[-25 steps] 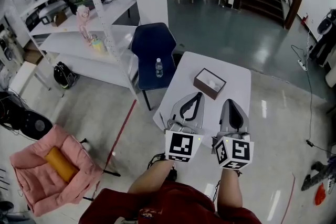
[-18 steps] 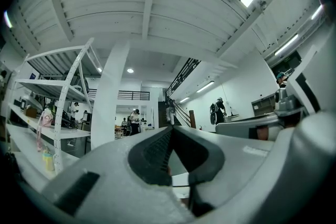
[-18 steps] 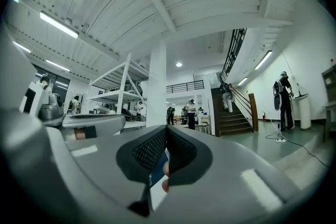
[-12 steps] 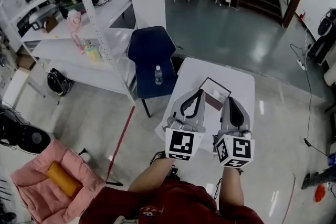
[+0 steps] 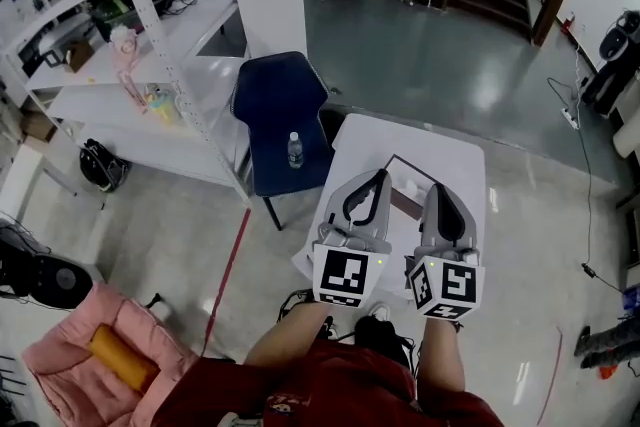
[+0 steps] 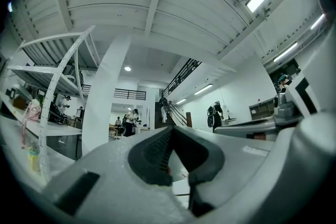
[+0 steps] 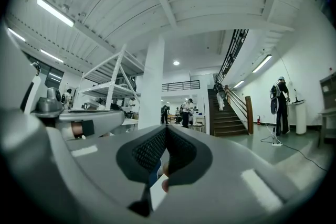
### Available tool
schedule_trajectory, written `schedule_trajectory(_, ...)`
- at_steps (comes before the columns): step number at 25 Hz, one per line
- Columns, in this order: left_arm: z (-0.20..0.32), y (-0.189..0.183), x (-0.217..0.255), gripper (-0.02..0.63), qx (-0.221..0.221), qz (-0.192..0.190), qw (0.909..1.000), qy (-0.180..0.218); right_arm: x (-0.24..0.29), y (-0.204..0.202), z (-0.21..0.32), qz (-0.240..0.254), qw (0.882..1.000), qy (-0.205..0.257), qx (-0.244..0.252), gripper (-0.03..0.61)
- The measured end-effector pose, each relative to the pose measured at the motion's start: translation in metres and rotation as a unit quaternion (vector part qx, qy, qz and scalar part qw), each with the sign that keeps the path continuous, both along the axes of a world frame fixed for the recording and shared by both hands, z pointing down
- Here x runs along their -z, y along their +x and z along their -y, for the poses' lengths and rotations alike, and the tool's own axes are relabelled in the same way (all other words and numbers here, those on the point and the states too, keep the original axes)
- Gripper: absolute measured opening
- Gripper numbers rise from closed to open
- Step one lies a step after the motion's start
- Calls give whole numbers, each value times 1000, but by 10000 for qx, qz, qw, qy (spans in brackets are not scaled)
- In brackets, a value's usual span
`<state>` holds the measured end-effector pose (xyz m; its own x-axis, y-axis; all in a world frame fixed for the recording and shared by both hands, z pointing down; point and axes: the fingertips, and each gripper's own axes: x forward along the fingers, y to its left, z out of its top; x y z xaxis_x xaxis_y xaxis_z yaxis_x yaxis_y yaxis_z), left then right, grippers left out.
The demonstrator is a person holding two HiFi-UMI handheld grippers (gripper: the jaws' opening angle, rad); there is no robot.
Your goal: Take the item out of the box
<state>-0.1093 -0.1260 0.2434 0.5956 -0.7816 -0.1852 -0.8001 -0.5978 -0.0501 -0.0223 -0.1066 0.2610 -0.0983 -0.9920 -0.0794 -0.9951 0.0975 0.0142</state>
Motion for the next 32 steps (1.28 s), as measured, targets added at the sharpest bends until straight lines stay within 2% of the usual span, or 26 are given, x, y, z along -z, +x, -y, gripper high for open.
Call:
schedule_trajectory(5,34,28,-5,0,12,111,9999,22,-4,24,42,41,10000,-45,18,2)
schedule_trajectory(11,93,76,5,0,69,58,10000,25,3,71,100,28,9999,-47,96,2)
schedule_trajectory(16,134,122,13,0,121,198,9996,139,11,115,144,97,9996,-98,262,2)
schedule_trajectory(23,178,179,18,0,82,202,9997,99,16,170,185,99,9992,-115,362,2)
schedule_trajectory(32,211,242,9,2,149,297,9994,56,5,234,218,240,9985,-144,468,2)
